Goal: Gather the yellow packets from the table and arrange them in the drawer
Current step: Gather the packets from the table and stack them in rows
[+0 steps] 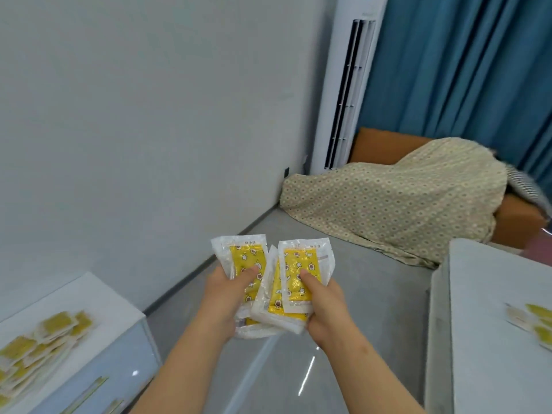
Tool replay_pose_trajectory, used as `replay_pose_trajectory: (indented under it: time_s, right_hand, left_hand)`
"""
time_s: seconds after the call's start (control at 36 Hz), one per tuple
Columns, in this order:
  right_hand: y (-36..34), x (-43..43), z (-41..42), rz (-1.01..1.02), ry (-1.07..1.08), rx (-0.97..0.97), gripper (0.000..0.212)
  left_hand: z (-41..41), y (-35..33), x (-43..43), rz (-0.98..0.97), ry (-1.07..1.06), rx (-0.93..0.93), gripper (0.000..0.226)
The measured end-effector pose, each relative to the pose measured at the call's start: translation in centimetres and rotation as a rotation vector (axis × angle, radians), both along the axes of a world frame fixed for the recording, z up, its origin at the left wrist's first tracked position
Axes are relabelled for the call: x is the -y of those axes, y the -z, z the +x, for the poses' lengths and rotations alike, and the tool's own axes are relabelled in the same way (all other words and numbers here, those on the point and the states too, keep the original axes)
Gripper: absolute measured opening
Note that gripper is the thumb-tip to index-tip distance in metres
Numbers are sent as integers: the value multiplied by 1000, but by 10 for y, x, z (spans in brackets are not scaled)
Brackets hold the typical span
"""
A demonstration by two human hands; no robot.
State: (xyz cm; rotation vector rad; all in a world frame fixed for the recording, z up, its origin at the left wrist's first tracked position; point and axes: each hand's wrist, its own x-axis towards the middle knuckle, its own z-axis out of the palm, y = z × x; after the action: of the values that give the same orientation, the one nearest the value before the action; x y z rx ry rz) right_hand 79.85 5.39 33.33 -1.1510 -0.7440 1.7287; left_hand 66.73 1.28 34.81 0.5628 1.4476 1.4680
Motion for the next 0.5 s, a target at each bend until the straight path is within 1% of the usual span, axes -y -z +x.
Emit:
replay_pose_trajectory:
  time_s: [0.11, 0.22, 0.39, 0.5]
  right_hand:
    - [-4, 1, 101, 13, 107, 9, 19]
    - [-2, -2, 181, -6, 211, 17, 22]
    - [1, -24, 271, -17, 332, 22, 9]
    - [2, -49, 319, -2, 381, 15, 12]
  left_hand:
    - [98, -1, -16, -15, 117, 76, 12]
    - [177, -1, -34, -26, 185, 90, 11]
    - [267, 6, -73, -54, 298, 85, 8]
    - [316, 9, -106, -59, 356, 93, 9]
